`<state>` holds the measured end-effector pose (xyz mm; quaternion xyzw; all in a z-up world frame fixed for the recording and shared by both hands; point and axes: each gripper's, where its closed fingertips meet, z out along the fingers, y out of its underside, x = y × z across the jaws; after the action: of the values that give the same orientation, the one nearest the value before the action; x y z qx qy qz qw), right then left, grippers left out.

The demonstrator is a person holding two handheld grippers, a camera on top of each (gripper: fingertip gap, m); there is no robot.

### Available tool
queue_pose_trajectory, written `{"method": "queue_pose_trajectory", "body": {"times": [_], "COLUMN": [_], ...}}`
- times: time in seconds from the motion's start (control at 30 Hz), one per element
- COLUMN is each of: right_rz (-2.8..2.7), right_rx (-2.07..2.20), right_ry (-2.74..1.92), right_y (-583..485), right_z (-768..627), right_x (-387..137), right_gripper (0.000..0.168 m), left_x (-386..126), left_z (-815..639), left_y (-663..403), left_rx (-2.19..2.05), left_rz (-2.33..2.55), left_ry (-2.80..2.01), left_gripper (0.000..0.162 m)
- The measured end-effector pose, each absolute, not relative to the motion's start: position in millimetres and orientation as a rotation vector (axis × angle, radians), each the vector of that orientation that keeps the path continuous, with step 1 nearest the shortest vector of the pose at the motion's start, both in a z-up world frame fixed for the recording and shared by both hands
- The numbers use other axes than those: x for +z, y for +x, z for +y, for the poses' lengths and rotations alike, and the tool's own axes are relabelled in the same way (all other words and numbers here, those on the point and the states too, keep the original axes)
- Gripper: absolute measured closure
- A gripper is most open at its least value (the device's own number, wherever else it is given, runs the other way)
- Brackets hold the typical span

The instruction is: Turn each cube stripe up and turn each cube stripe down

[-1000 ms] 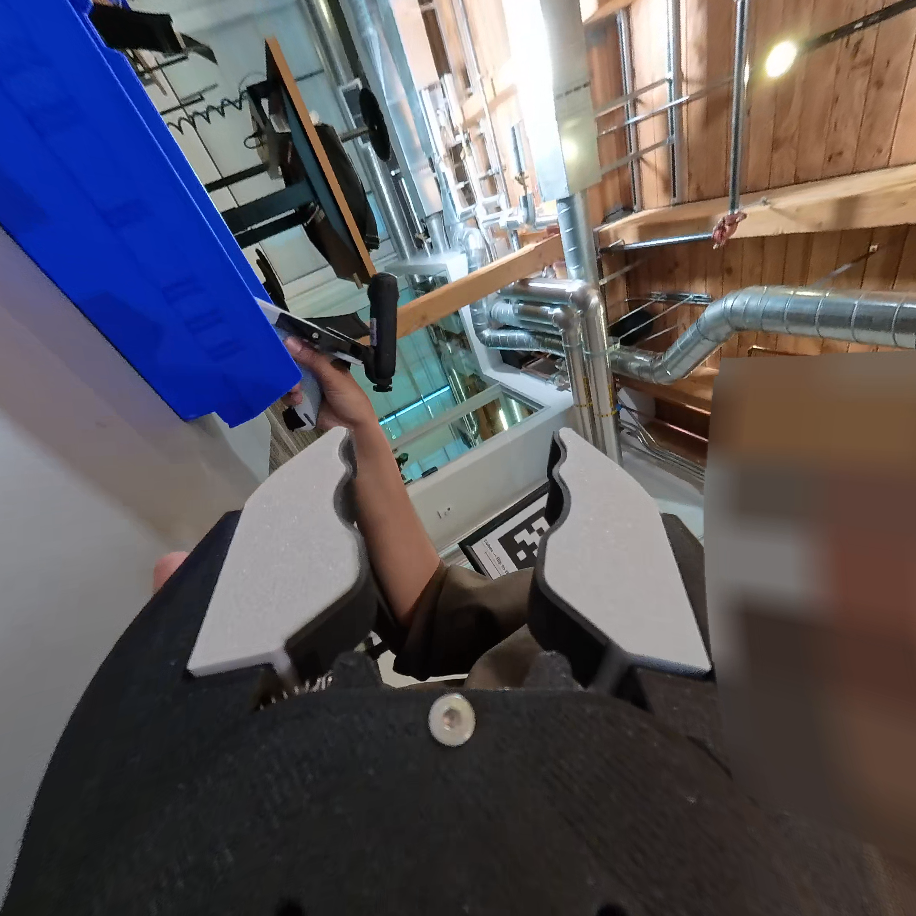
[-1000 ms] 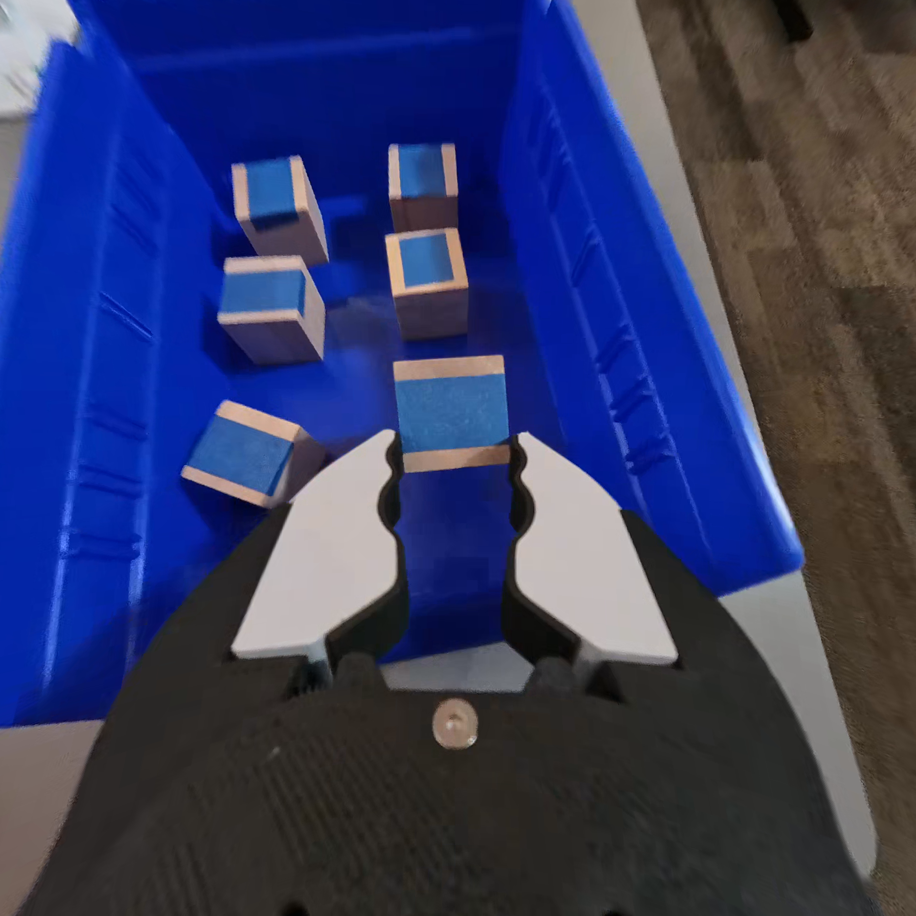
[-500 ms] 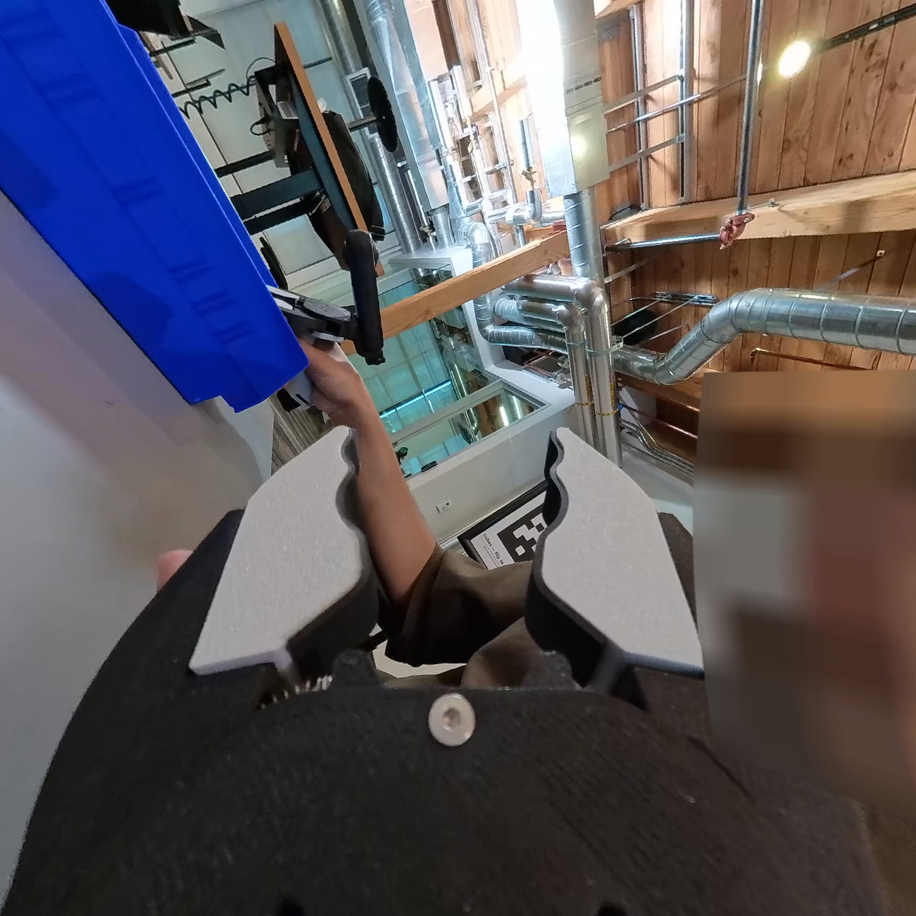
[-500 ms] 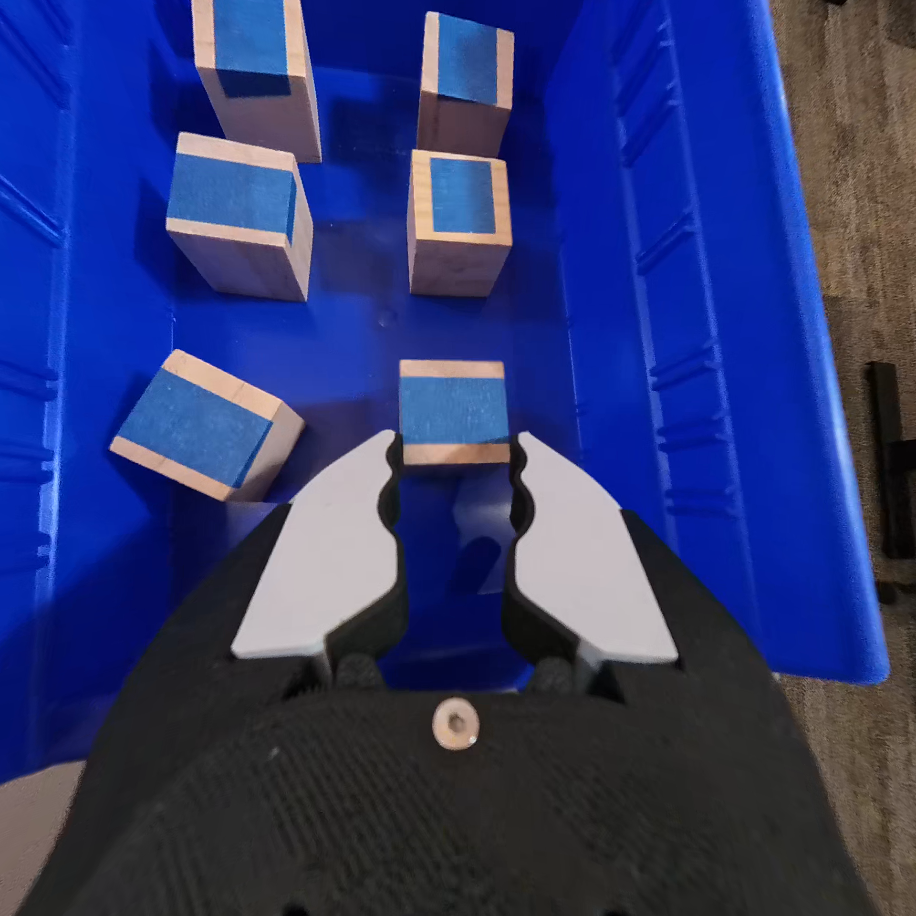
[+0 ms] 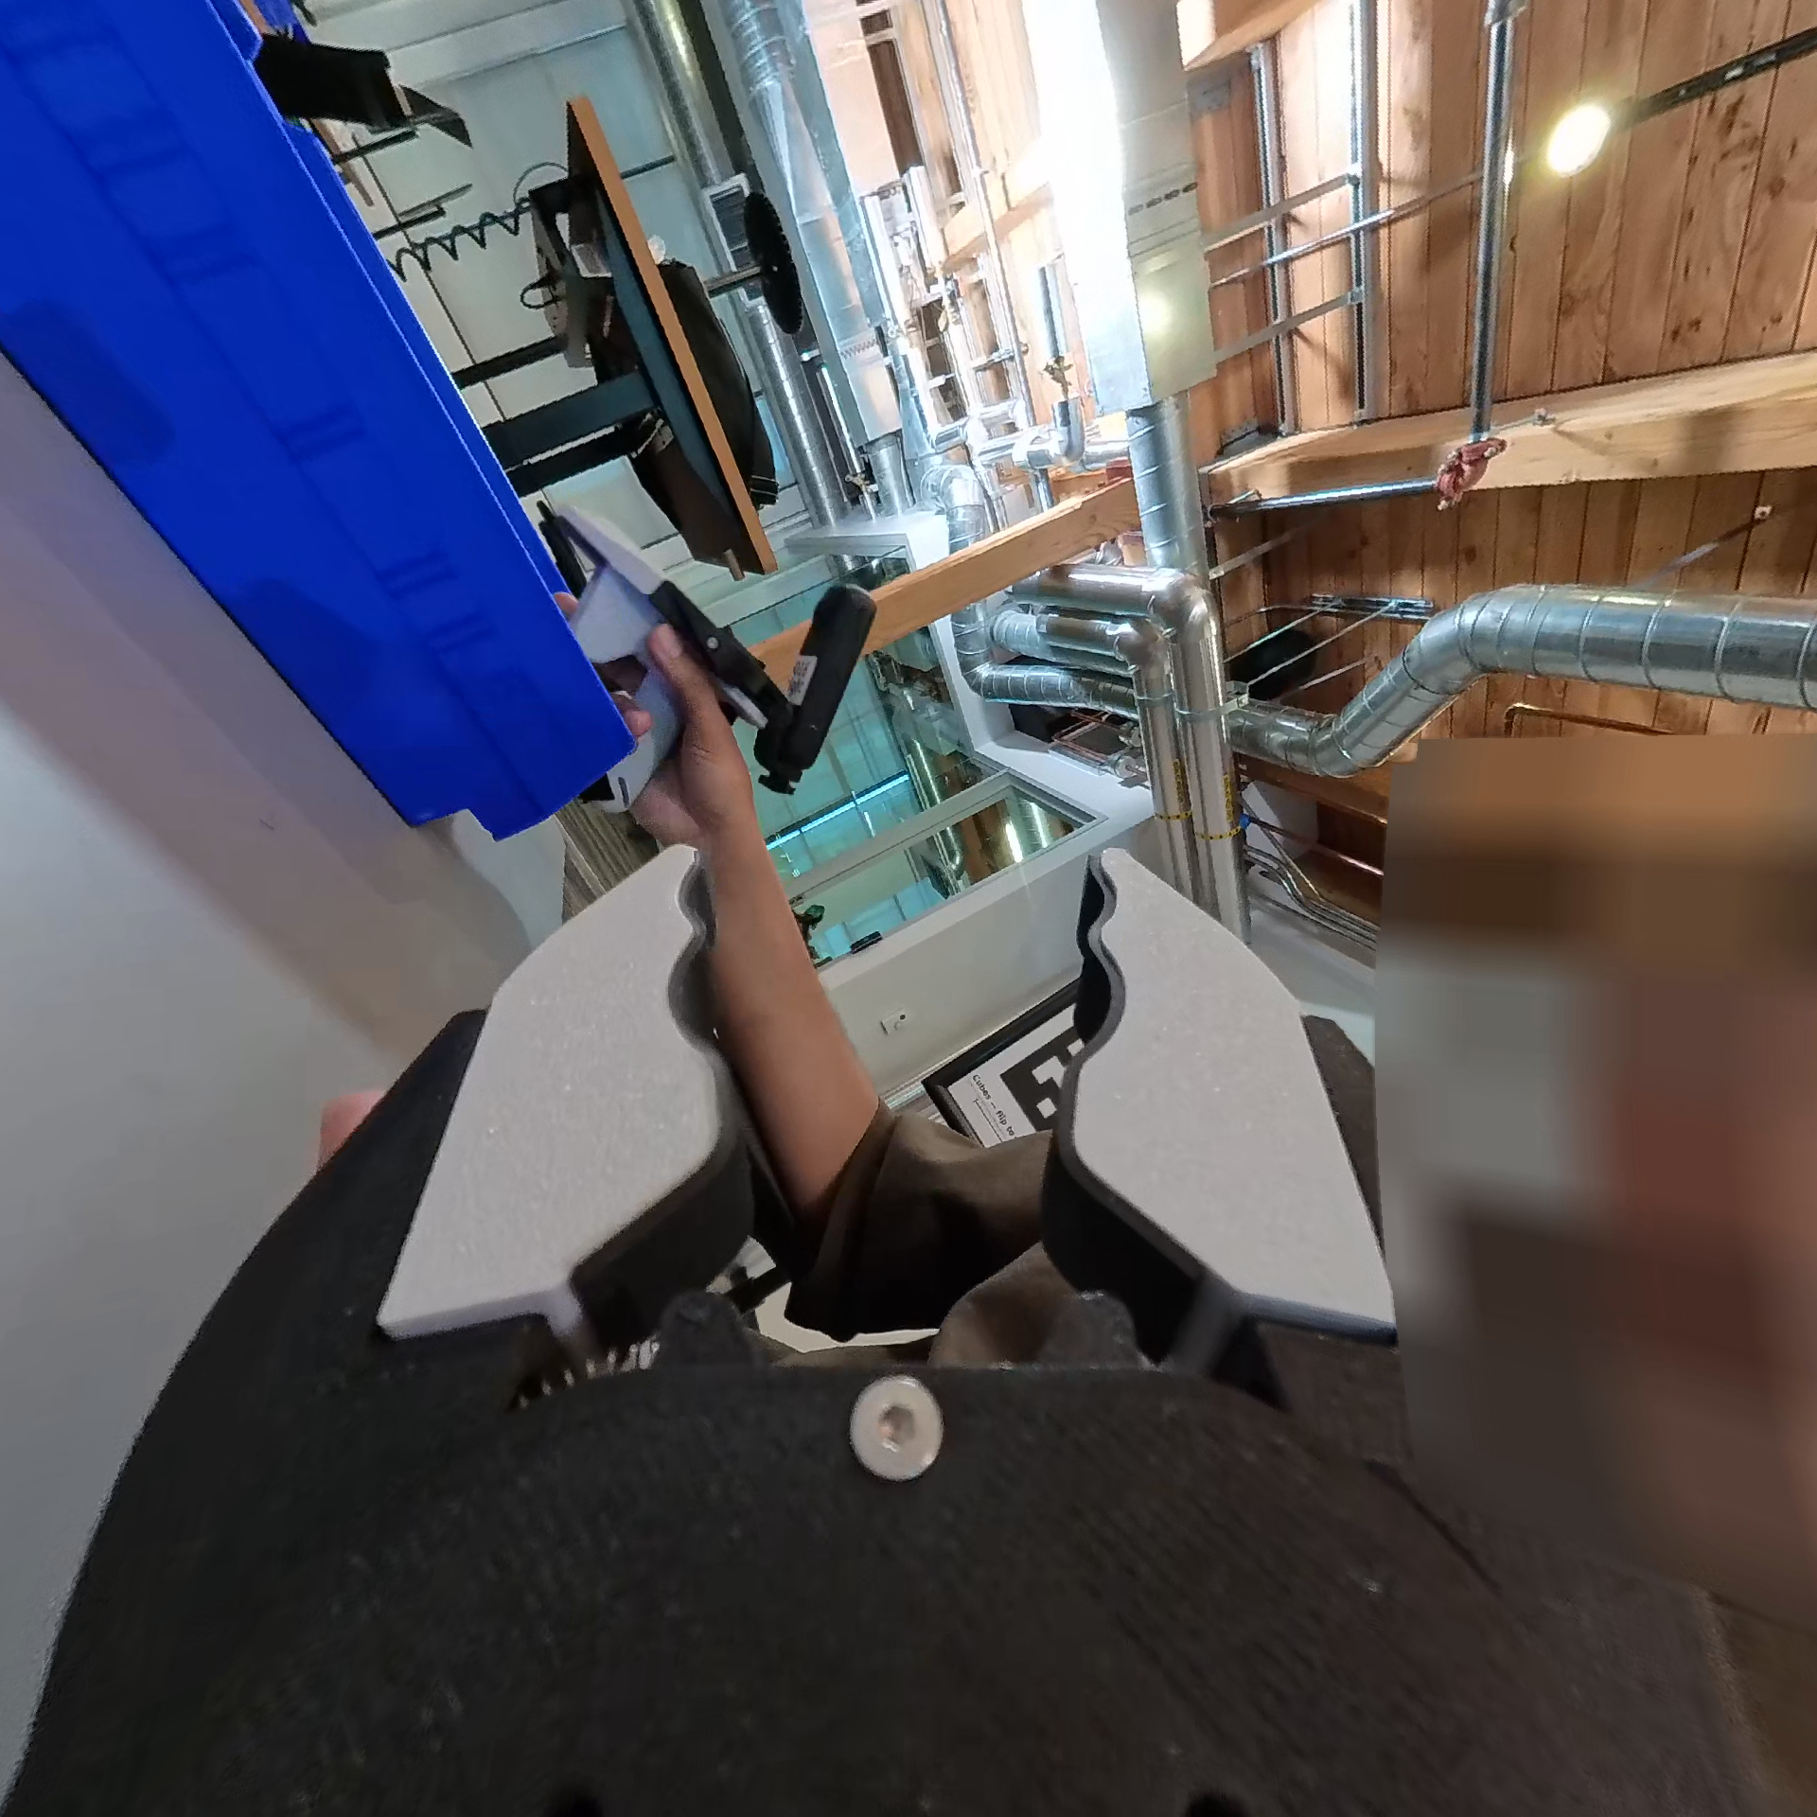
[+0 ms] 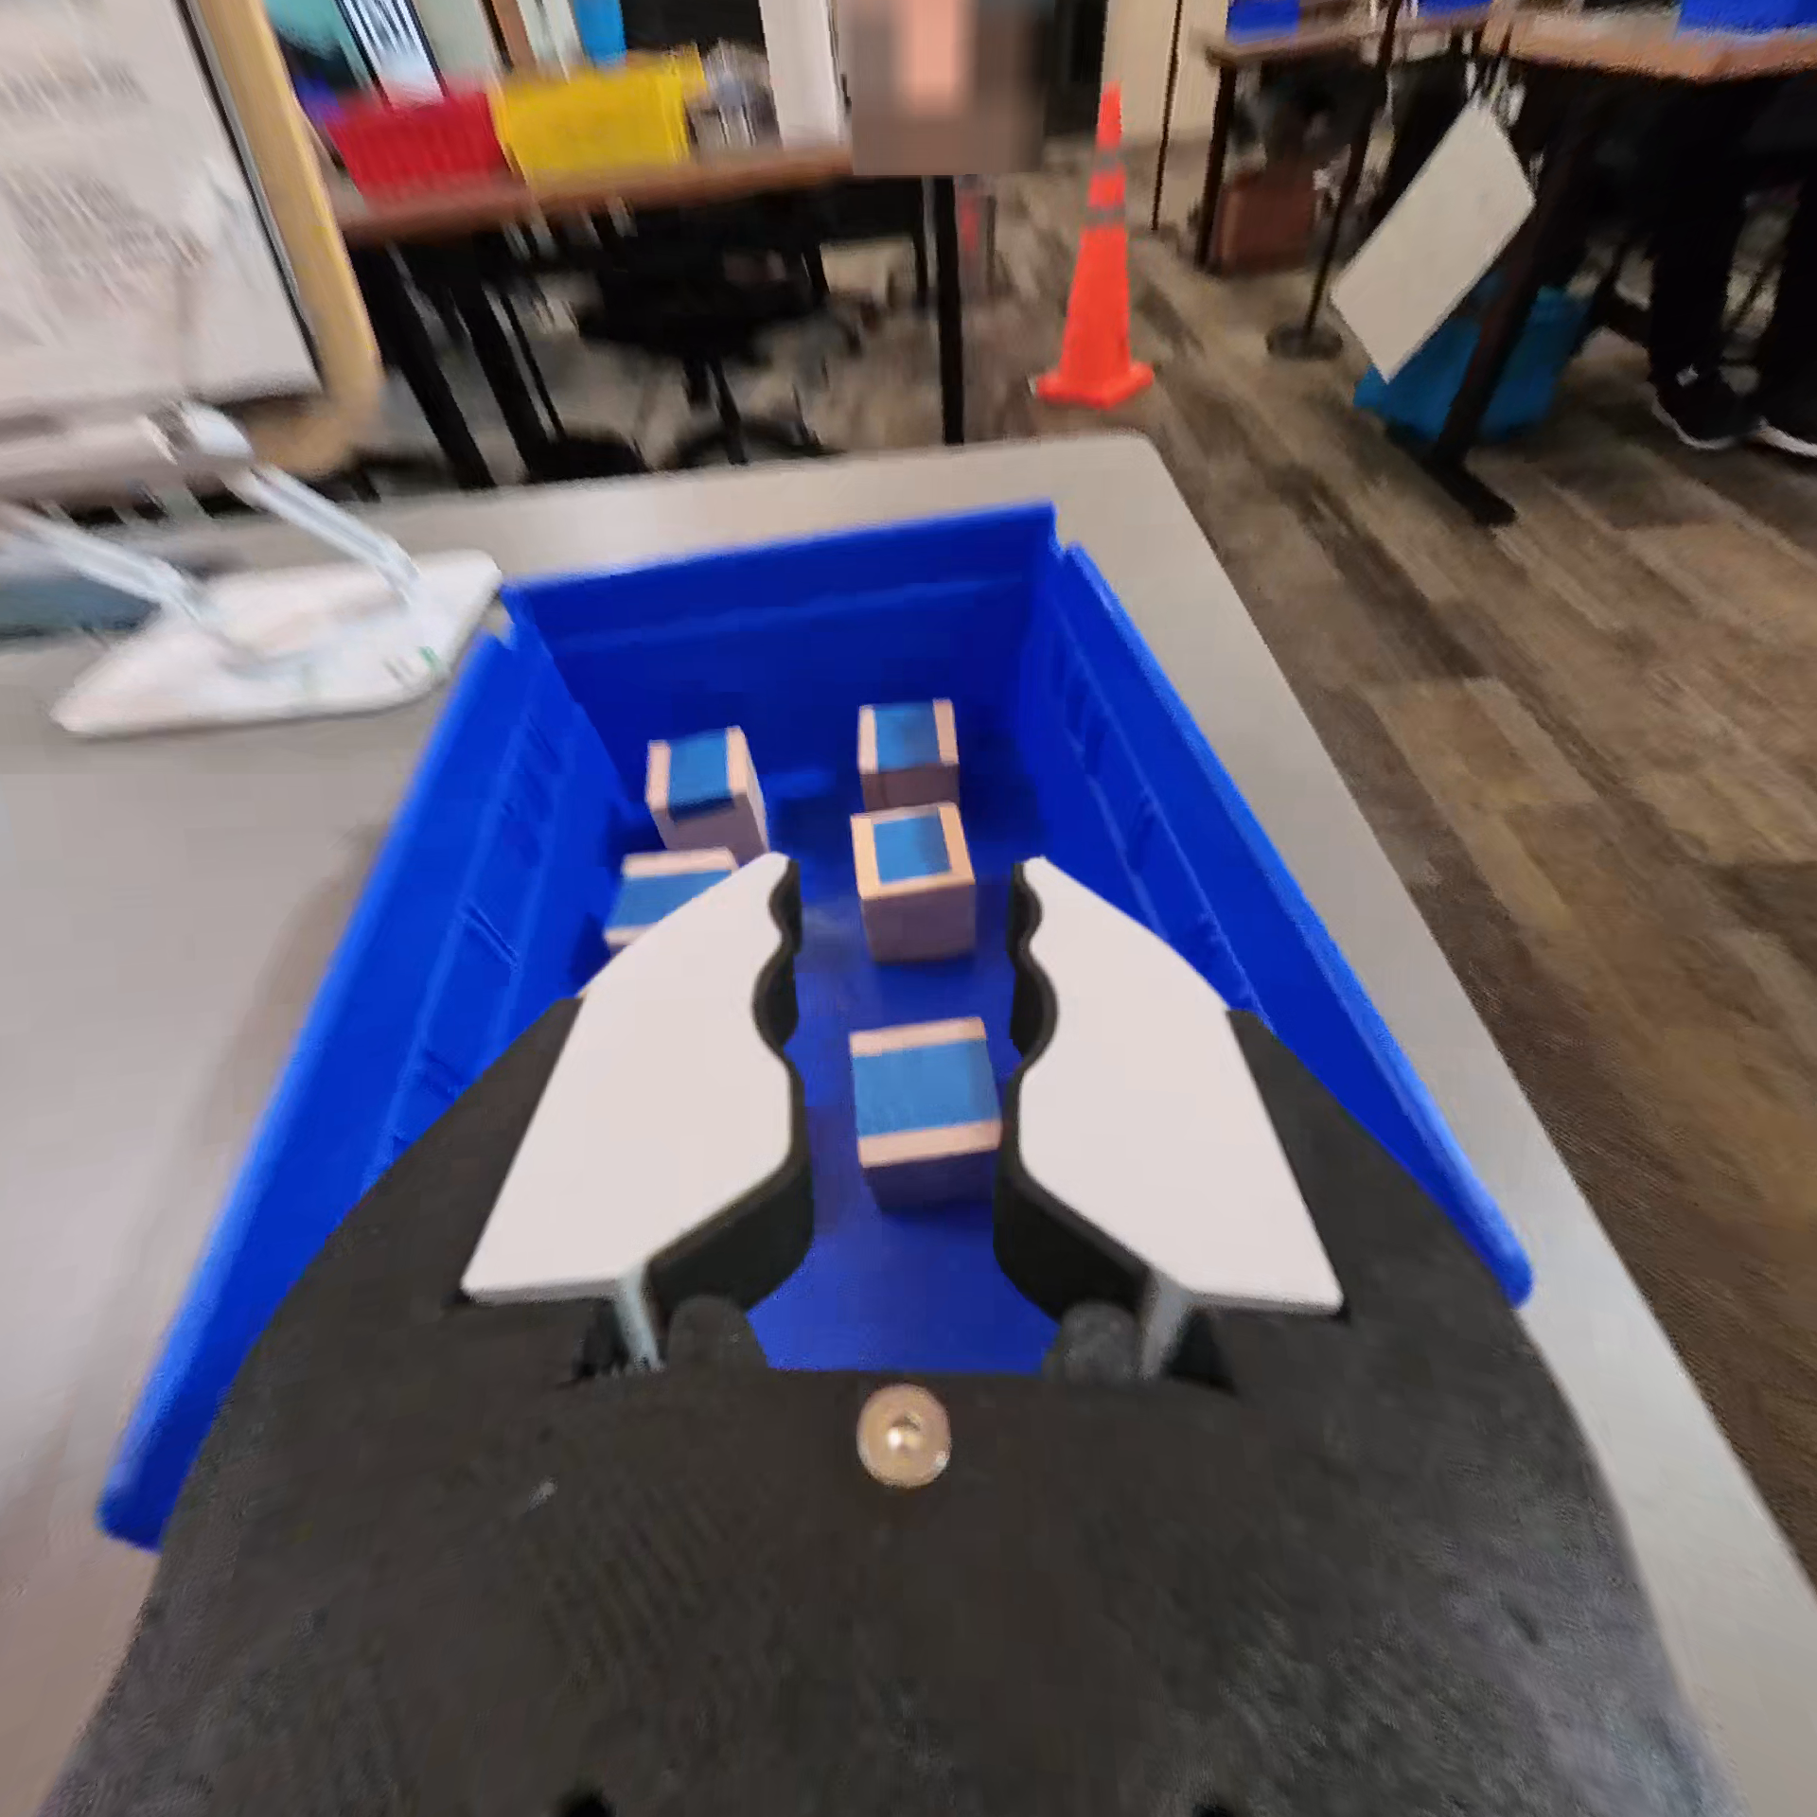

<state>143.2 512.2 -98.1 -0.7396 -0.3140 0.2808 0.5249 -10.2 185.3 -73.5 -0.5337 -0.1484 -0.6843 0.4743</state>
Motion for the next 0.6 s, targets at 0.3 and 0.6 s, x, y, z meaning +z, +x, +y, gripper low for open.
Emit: {"method": "queue_pose_trajectory", "body": {"times": [0.3, 0.6], "right_rz": [-0.675, -0.574], "right_rx": [0.595, 0.42], "right_ry": [-1.678, -1.625], "right_y": [151, 168], "right_z": [514, 522], "right_x": [-82, -71], "right_gripper": [0.135, 0.144], "left_x": [-58, -68], "left_z": [175, 178], "left_y": [-13, -45], "left_rx": [-1.445, -0.927], "left_rz": [-0.173, -0.223], "left_ry": [-1.328, -1.424], "left_gripper": [0.092, 0.143]}}
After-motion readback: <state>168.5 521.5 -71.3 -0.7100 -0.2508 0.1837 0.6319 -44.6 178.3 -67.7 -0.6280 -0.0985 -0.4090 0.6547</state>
